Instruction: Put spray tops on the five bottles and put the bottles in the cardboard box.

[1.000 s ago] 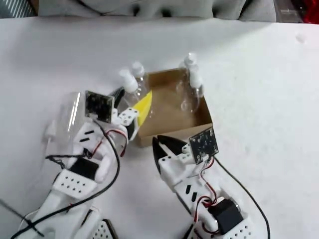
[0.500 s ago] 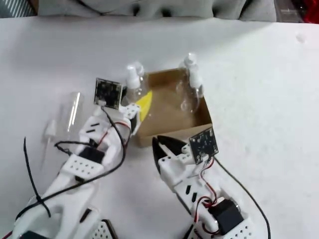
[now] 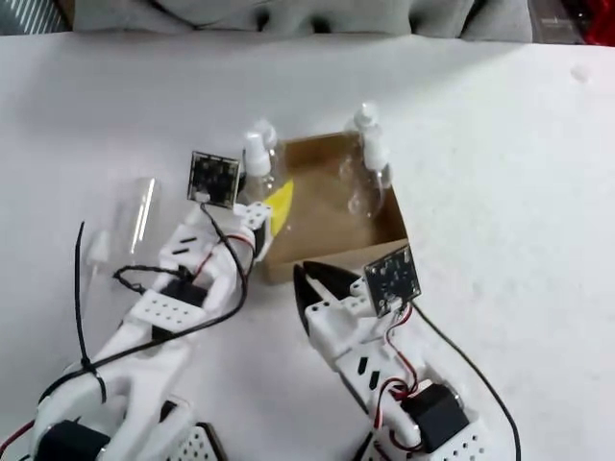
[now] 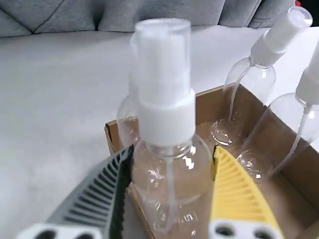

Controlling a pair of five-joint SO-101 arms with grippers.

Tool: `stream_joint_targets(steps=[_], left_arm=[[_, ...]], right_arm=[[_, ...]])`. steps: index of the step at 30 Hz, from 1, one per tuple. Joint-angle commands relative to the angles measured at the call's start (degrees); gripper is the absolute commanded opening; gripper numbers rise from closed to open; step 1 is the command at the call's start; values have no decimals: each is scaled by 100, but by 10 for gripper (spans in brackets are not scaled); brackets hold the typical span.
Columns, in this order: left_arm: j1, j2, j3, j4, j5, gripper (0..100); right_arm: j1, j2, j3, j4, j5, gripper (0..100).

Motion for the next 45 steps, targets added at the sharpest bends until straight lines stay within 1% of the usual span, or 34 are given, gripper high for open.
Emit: stream_joint_targets(steps=[1,11,27,31,37,39,43,45], left_arm=[[-127,110,-185,-176,-35,24],[-145,470,-176,-519,-35,24],[-119,488,-53,-484,-44,28],[-101,479,-26,-492,-431,28],[-101,514,-18,-484,-475,30],[-101,514,-18,-484,-475,57],[-127,514,70,-492,-431,149],[-119,514,132,-510,-431,170]], right_arm=[[31,-22,-325,31,70,18],[31,-22,-325,31,70,18],[31,-22,-325,31,70,18],[40,-22,-325,31,70,18],[48,-22,-325,31,70,18],[48,-22,-325,31,70,18],[48,-22,-325,31,70,18],[48,-22,-325,31,70,18]])
